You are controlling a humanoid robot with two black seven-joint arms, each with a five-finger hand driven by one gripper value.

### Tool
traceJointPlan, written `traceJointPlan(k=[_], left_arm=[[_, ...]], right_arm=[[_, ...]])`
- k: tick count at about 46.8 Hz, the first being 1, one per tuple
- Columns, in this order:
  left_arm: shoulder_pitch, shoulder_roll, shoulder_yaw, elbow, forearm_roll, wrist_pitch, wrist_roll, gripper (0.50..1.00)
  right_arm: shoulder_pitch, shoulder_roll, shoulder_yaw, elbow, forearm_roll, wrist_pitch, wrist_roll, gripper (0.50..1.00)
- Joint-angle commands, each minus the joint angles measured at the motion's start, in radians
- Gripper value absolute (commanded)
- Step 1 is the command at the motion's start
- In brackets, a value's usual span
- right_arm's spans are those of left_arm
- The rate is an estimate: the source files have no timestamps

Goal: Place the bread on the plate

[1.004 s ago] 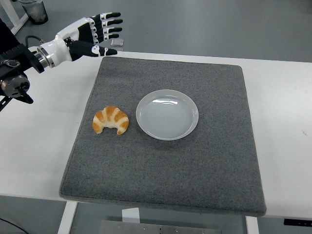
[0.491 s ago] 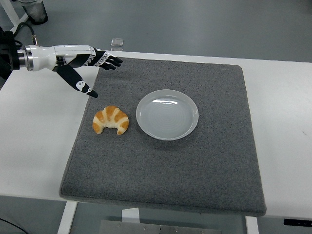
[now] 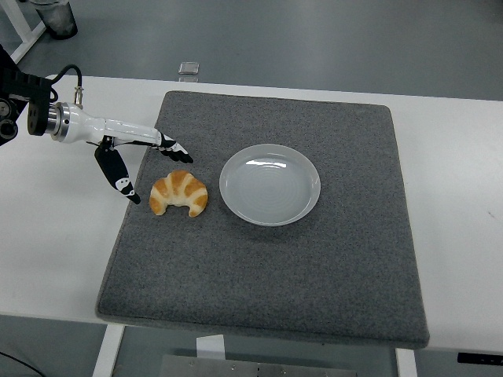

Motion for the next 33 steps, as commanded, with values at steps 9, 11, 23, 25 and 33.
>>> traceJointPlan(k=[9,11,23,25,33], left_arm=[[0.015,-0.040,0.000,0.003,0.028,0.000,0.044,0.986],[0.018,-0.052,0.000,0.006,0.028,0.000,0.045,0.981],[0.028,-0.112,0.000,0.010,0.028,0.000,0.080,0.958],[0.028,-0.119,0.000,0.010,0.026,0.005,0.082,0.958],[0.027,-0.126,0.000,0.010,0.028,0.006,0.083,0.956]], right_arm=[[0.000,0.000,-0.001,0.000,0.001,0.003,0.000,0.952],[0.000,0.000,-0.001,0.001,0.001,0.003,0.000,0.952],[0.000,0.000,-0.001,0.005,0.001,0.005,0.000,0.954],[-0.001,0.000,-0.001,0.005,0.001,0.005,0.000,0.952],[-0.001,0.000,-0.001,0.008,0.001,0.005,0.000,0.952]])
